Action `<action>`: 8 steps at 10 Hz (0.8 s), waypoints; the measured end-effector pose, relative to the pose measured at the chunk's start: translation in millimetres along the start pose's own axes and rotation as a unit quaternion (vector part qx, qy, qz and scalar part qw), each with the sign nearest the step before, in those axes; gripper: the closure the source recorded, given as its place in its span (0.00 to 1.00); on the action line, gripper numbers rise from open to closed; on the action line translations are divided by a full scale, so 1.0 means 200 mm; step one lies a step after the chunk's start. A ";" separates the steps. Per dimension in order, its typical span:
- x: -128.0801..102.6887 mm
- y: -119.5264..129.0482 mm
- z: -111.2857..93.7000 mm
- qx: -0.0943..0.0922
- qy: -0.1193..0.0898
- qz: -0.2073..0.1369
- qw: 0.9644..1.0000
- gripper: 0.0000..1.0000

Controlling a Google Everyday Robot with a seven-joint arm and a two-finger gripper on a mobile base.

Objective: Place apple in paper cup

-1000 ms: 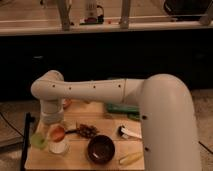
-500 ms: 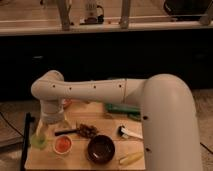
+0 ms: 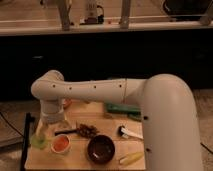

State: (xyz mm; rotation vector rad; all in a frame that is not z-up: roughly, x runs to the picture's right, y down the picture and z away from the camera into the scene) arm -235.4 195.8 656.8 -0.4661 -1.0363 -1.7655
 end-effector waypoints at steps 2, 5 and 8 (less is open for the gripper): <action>0.00 0.01 -0.01 -0.002 0.003 -0.001 1.000 0.20; 0.00 0.01 -0.02 -0.003 0.005 -0.004 1.000 0.20; 0.00 0.01 -0.03 -0.005 0.006 -0.008 1.000 0.20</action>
